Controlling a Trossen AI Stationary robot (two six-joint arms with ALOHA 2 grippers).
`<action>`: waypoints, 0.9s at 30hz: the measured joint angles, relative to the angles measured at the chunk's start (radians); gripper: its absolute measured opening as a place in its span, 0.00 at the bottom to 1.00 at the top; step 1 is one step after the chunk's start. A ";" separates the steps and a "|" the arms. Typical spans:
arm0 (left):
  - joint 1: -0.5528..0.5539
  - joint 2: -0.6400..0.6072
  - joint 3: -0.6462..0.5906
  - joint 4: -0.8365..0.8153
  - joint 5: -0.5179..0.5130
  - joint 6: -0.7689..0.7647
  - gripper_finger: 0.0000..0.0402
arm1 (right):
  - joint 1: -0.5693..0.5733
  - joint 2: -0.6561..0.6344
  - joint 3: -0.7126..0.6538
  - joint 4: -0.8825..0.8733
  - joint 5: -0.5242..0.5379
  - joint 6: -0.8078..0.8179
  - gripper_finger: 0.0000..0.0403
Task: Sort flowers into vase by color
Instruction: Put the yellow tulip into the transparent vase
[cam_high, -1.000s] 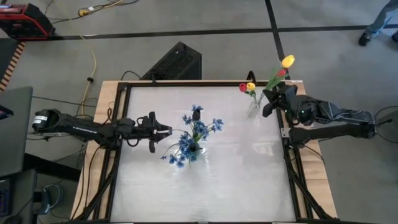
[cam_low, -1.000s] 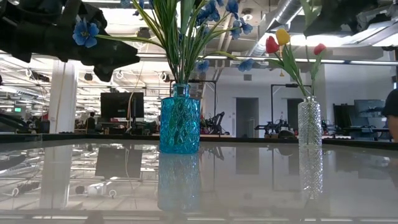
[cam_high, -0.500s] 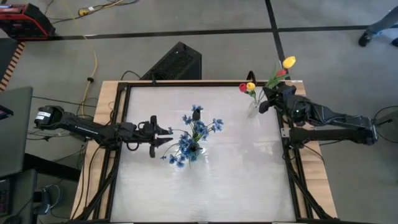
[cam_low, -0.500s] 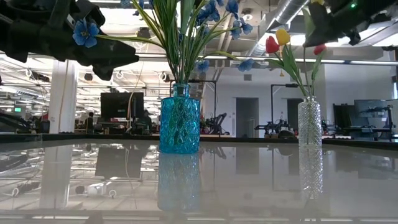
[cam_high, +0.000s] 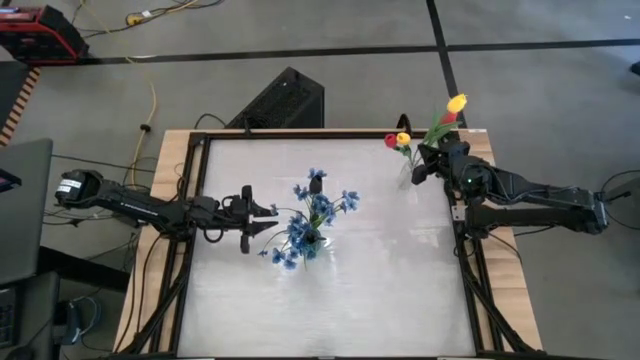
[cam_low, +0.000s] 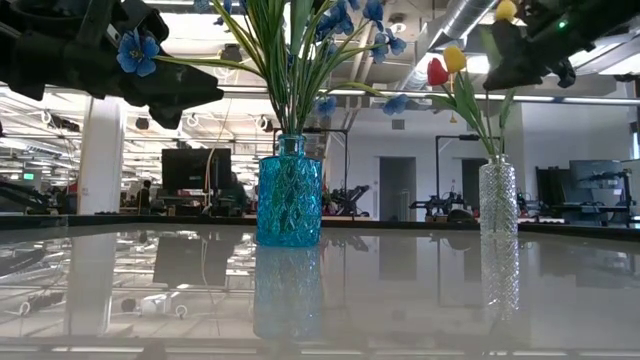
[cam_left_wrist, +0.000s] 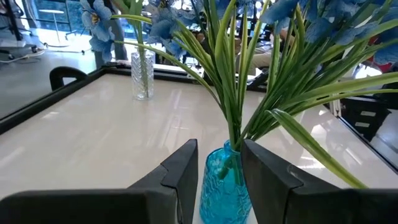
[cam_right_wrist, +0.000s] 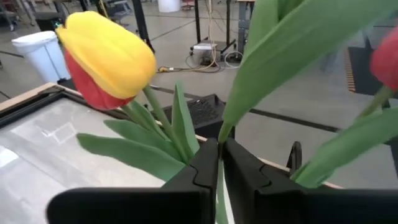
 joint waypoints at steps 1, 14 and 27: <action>0.000 0.000 0.000 0.000 0.000 0.000 0.27 | 0.000 0.000 0.000 -0.001 -0.003 0.000 0.14; 0.000 0.000 0.000 -0.015 0.001 -0.011 0.27 | 0.000 -0.002 0.038 -0.120 -0.045 -0.012 0.31; 0.000 0.000 0.000 -0.018 0.001 -0.011 0.27 | 0.000 0.000 0.142 -0.400 -0.261 0.137 0.40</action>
